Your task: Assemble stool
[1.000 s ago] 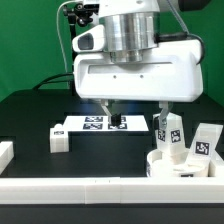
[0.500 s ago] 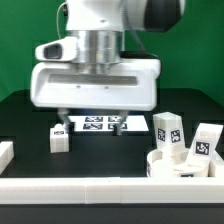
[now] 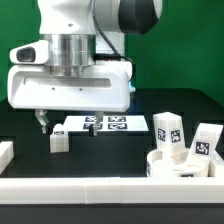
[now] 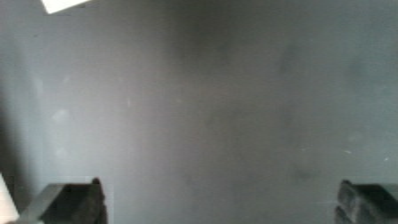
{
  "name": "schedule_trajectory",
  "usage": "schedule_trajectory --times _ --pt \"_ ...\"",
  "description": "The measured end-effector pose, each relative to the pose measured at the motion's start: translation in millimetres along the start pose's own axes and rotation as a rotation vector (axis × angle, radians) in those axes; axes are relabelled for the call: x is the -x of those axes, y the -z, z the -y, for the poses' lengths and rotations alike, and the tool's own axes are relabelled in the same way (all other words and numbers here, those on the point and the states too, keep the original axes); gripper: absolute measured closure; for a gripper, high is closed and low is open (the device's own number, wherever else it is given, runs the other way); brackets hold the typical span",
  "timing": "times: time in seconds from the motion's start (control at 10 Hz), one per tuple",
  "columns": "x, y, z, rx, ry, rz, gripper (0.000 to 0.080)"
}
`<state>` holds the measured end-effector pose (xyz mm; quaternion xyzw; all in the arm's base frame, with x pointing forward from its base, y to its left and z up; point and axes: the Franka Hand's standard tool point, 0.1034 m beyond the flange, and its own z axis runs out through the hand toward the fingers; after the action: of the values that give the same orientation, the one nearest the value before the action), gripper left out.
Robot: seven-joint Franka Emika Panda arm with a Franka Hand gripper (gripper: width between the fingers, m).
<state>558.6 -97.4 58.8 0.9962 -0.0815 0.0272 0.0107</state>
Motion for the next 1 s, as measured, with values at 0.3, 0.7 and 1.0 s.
schedule_trajectory --times 0.3,0.7,1.0 --pt "12.5 -10.5 -10.4 0.043 0.093 -0.006 0.0151" --pt "23.3 -16.0 -18.3 0.041 0.169 0.036 0.0151" --pt "30.1 -22.0 -16.2 0.034 0.196 0.160 0.0151"
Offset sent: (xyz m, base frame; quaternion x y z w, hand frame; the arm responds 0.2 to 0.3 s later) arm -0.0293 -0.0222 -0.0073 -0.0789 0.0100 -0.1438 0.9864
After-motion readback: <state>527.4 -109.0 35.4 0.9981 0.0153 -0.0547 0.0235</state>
